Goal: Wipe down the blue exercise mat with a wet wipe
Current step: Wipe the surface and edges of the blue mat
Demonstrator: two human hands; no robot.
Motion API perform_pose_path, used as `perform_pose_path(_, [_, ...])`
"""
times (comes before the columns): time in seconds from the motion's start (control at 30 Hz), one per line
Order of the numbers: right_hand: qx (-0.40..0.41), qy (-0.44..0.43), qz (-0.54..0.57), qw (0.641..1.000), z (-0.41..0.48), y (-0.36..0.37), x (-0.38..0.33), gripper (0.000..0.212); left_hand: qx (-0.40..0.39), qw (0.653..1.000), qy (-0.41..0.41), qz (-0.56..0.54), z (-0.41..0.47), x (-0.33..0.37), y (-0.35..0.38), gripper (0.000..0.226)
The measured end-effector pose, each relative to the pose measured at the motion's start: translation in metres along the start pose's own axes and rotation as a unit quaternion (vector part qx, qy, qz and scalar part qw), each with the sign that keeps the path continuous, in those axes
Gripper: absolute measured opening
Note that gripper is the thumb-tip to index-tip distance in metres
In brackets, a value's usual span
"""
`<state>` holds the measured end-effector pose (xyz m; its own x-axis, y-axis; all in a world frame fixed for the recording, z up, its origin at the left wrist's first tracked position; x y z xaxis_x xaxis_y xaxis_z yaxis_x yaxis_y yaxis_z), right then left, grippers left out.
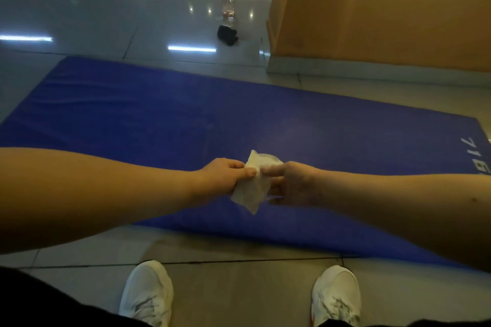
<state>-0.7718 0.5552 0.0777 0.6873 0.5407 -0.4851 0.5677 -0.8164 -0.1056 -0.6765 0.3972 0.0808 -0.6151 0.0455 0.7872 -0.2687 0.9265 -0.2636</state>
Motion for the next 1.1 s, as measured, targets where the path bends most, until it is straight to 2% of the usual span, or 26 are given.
perform_pose_path(0.2, [0.067, -0.008, 0.047, 0.997, 0.005, -0.001, 0.005, 0.052, 0.011, 1.0, 0.005, -0.015, 0.0, -0.006, -0.002, 0.024])
perform_pose_path(0.3, [0.054, 0.0, 0.06, 0.997, 0.0, 0.004, 0.003, 0.043, 0.008, 1.0, 0.02, -0.015, 0.0, -0.008, -0.005, 0.022])
perform_pose_path(0.4, [0.026, 0.001, 0.043, 0.999, -0.004, 0.009, 0.003, 0.049, 0.001, 0.999, 0.033, -0.02, -0.002, -0.005, -0.007, 0.023])
perform_pose_path(0.5, [0.067, -0.016, 0.016, 0.997, -0.004, 0.01, 0.005, 0.054, 0.013, 0.999, 0.037, -0.012, -0.004, -0.004, -0.009, 0.027])
perform_pose_path(0.57, [0.091, -0.05, 0.015, 0.994, -0.003, 0.01, 0.006, 0.061, 0.048, 0.998, 0.03, -0.009, -0.007, -0.006, -0.014, 0.035])
perform_pose_path(0.63, [0.085, -0.113, -0.009, 0.99, -0.002, 0.008, 0.009, 0.076, 0.061, 0.998, 0.026, 0.003, -0.008, -0.011, -0.018, 0.045])
perform_pose_path(0.7, [0.064, -0.195, -0.098, 0.974, -0.009, 0.01, 0.012, 0.08, 0.053, 0.997, 0.053, 0.027, -0.011, -0.015, -0.021, 0.055])
perform_pose_path(0.77, [0.051, -0.273, -0.222, 0.935, -0.019, 0.013, 0.014, 0.061, 0.046, 0.992, 0.098, 0.059, -0.014, -0.015, -0.021, 0.051])
perform_pose_path(0.87, [0.078, -0.308, -0.337, 0.886, -0.027, 0.019, 0.018, 0.022, 0.057, 0.979, 0.146, 0.129, -0.022, -0.015, -0.016, 0.02])
perform_pose_path(0.97, [0.138, -0.317, -0.382, 0.857, -0.026, 0.028, 0.018, 0.015, 0.054, 0.958, 0.162, 0.231, -0.025, -0.019, -0.014, 0.015])
perform_pose_path(1.0, [0.138, -0.319, -0.374, 0.86, -0.026, 0.032, 0.017, 0.016, 0.049, 0.946, 0.172, 0.272, -0.026, -0.018, -0.016, 0.016])
perform_pose_path(1.1, [0.101, -0.292, -0.28, 0.909, -0.03, 0.05, 0.015, 0.015, 0.021, 0.883, 0.221, 0.415, -0.031, -0.007, -0.035, 0.021])
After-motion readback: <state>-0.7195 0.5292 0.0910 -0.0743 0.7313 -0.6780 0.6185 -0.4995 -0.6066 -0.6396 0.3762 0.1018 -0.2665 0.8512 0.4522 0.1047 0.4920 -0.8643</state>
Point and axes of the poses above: each hand's wrist, its own z-axis towards the middle knuckle, its own y-axis out of the palm, x = y × z, the point moved 3 cm from there along z, towards the middle knuckle, and after that the axes turned 15 degrees about x, right-handed, at the moved point
